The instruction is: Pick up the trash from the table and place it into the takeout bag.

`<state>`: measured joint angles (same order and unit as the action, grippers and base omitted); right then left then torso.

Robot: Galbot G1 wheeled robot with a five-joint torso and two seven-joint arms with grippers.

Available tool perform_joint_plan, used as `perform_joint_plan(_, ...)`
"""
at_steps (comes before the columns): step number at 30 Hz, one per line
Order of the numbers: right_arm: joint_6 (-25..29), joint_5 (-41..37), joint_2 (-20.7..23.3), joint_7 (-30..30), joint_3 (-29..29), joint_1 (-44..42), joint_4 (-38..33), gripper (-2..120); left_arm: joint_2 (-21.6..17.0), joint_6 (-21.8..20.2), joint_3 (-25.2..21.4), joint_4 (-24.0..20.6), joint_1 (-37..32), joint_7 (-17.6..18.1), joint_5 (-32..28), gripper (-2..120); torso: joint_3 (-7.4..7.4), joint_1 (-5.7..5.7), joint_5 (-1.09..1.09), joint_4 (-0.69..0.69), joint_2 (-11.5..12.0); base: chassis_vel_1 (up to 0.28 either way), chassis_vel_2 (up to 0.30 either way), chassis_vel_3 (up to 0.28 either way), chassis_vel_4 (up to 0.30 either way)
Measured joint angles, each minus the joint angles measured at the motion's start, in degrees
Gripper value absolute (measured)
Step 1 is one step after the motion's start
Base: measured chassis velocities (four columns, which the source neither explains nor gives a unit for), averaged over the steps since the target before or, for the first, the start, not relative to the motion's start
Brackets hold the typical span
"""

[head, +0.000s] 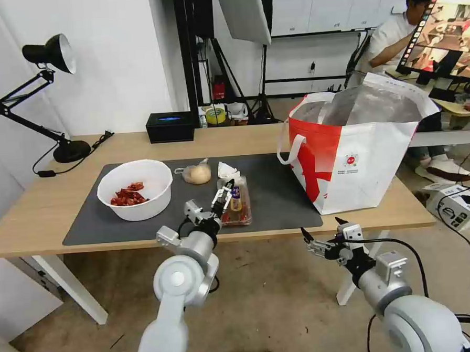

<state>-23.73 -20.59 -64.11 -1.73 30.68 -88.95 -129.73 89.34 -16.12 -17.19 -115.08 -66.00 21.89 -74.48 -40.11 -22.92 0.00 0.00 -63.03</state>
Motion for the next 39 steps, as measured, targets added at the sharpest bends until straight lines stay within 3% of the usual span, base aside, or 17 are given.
perform_joint_plan(5, 0.04, 0.00, -0.20, 0.01, 0.12, -0.32, -0.20, 100, -1.57, -0.77, 0.31, -0.52, -0.01, -1.91, 2.68, 100, 0.00, 0.00, 0.00, 0.00, -0.01, 0.000, 0.000, 0.000, 0.000)
perform_joint_plan(6, 0.04, 0.00, -0.29, 0.01, 0.12, -0.39, -0.30, 100, -2.90, -0.97, 0.75, -0.56, -0.07, -3.63, 5.26, 100, 0.00, 0.00, 0.00, 0.00, 0.00, 0.000, 0.000, 0.000, 0.000)
perform_joint_plan(7, 0.07, -0.05, -0.34, 0.01, 0.12, -0.40, -0.35, 100, -4.30, -1.07, 1.06, -0.56, -0.14, -5.76, 7.44, 99, 0.00, 0.00, -0.01, 0.00, 0.00, 0.000, 0.000, 0.000, 0.000)
perform_joint_plan(8, 0.12, -1.03, -0.38, -0.01, 0.10, -0.37, -0.44, 100, -6.97, -1.28, 1.41, -0.52, -0.21, -10.39, 11.80, 97, 0.00, 0.00, 0.00, 0.00, -0.01, 0.000, 0.000, 0.000, 0.000)
perform_joint_plan(10, 0.14, -1.89, -0.38, -0.03, 0.08, -0.34, -0.51, 100, -8.18, -1.38, 1.54, -0.49, -0.22, -12.33, 13.90, 95, 0.00, 0.00, -0.01, 0.00, 0.00, 0.000, 0.000, 0.000, 0.000)
perform_joint_plan(11, 0.15, -5.02, -0.32, -0.31, 0.06, -0.15, -0.74, 100, -11.83, -1.55, 1.83, -0.21, -0.06, -17.61, 19.80, 88, 0.00, 0.00, -0.01, 0.01, 0.00, 0.000, 0.000, 0.000, 0.000)
perform_joint_plan(12, 0.18, -7.86, -0.23, -0.63, 0.09, 0.12, -0.89, 100, -14.17, -1.13, 2.07, 0.24, 0.19, -20.64, 23.53, 82, 0.00, 0.00, -0.01, 0.00, 0.00, 0.000, 0.000, 0.000, 0.000)
perform_joint_plan(13, 0.18, -7.86, -0.23, -0.63, 0.09, 0.12, -0.89, 100, -14.17, -1.13, 2.07, 0.24, 0.19, -20.64, 23.53, 82, 0.00, 0.00, -0.01, 0.00, 0.00, 0.000, 0.000, 0.000, 0.000)
perform_joint_plan(15, 0.95, -12.64, 0.11, -1.13, 0.38, 0.78, -0.98, 100, -18.81, 0.73, 2.45, 1.84, 1.00, -26.65, 31.07, 72, 0.00, 0.00, -0.01, 0.01, 0.00, 0.000, 0.000, 0.000, 0.000)
perform_joint_plan(16, 0.95, -12.64, 0.11, -1.13, 0.38, 0.78, -0.98, 100, -18.81, 0.73, 2.45, 1.84, 1.00, -26.65, 31.07, 72, 0.00, 0.00, -0.01, 0.01, 0.00, 0.000, 0.000, 0.000, 0.000)
perform_joint_plan(19, 1.86, -15.93, 0.68, -1.31, 0.96, 1.75, -0.79, 100, -23.73, 4.54, 3.78, 4.63, 3.01, -33.09, 38.98, 57, 0.00, 0.00, -0.01, 0.02, 0.00, 0.000, 0.000, 0.000, 0.000)
perform_joint_plan(23, 2.00, -16.38, 0.85, -1.37, 1.12, 2.06, -0.39, 100, -26.12, 6.87, 5.53, 6.88, 5.12, -35.94, 42.22, 49, 0.00, 0.00, -0.02, 0.00, 0.00, 0.000, 0.000, 0.000, 0.000)
perform_joint_plan(30, 1.53, -22.64, 0.40, -2.18, 1.02, 3.09, 0.15, 100, -29.04, 10.89, 10.71, 12.35, 11.18, -41.51, 43.84, 20, 0.00, 0.00, 0.00, 0.00, 0.00, 0.000, 0.000, 0.000, 0.000)
perform_joint_plan(35, 0.84, -26.35, 0.61, -2.78, 1.01, 4.21, 0.52, 100, -29.52, 11.31, 13.10, 14.53, 13.86, -42.40, 44.53, 3, 0.00, 0.00, 0.00, 0.00, 0.00, 0.000, 0.000, 0.000, 0.000)
perform_joint_plan(39, 0.49, -27.41, 0.90, -2.99, 1.01, 4.94, 0.84, 100, -29.78, 11.32, 14.03, 15.23, 14.82, -42.54, 44.64, 0, 0.00, 0.00, 0.00, 0.00, 0.01, 0.000, 0.000, 0.000, 0.000)
